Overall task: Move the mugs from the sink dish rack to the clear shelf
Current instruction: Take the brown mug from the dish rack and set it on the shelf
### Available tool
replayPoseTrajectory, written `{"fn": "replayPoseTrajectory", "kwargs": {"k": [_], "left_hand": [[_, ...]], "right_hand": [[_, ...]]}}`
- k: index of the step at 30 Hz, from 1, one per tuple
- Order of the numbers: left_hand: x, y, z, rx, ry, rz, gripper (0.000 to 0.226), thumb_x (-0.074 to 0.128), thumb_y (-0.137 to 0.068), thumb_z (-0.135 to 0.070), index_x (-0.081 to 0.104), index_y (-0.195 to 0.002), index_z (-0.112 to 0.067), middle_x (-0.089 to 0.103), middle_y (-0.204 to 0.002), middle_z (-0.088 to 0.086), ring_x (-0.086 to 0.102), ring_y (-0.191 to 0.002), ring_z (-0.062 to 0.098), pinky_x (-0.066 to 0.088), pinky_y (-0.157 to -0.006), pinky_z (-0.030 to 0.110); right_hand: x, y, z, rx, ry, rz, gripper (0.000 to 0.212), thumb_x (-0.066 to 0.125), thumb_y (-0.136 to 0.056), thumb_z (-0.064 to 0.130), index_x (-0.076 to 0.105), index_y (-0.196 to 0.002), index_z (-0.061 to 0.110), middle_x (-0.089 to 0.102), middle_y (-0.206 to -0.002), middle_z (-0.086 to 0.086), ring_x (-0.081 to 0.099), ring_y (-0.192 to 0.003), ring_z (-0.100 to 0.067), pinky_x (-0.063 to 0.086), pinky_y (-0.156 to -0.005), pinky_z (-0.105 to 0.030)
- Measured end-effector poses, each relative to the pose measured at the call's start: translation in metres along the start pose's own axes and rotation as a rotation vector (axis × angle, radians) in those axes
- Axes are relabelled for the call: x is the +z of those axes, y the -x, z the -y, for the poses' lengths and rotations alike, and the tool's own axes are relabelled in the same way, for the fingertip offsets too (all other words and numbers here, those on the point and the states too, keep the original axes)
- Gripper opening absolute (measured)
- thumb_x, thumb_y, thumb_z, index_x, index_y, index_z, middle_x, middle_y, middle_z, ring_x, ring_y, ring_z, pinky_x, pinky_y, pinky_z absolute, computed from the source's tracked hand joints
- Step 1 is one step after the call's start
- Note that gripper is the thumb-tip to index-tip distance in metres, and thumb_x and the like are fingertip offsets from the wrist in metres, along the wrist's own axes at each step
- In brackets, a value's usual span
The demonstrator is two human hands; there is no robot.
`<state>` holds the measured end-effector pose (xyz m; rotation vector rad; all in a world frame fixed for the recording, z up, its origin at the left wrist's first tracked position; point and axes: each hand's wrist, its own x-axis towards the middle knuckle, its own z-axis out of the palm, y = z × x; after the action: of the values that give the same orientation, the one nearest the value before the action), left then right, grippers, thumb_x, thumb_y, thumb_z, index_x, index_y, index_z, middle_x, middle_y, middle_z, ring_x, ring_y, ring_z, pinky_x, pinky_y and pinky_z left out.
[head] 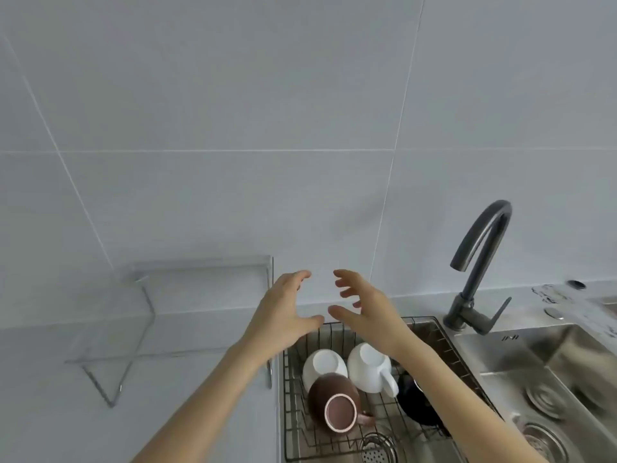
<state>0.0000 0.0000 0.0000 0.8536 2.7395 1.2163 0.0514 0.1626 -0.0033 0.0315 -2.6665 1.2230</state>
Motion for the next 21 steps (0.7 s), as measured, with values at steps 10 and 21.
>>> {"fn": "replayPoseTrajectory", "kwargs": {"k": [10, 21], "left_hand": [[0.084, 0.028, 0.055, -0.073, -0.024, 0.339, 0.064, 0.069, -0.071, -0.016, 0.041, -0.129, -0.019, 0.041, -0.139, -0.002, 0.043, -0.122, 0.015, 0.031, -0.093, 0.02], [0.135, 0.046, 0.091, -0.012, -0.272, 0.418, 0.082, 0.07, -0.071, -0.015, 0.023, -0.139, -0.017, 0.025, -0.149, 0.001, 0.031, -0.134, 0.021, 0.038, -0.106, 0.036]], "right_hand": [[0.036, 0.043, -0.092, 0.336, -0.02, 0.16, 0.031, 0.06, -0.081, 0.015, 0.058, -0.113, 0.015, 0.063, -0.094, 0.003, 0.06, -0.085, -0.007, 0.041, -0.072, -0.01], [0.06, 0.063, -0.153, 0.536, 0.095, 0.36, 0.022, 0.066, -0.078, 0.024, 0.066, -0.097, 0.011, 0.065, -0.09, 0.001, 0.061, -0.091, -0.015, 0.048, -0.074, -0.022]]}}
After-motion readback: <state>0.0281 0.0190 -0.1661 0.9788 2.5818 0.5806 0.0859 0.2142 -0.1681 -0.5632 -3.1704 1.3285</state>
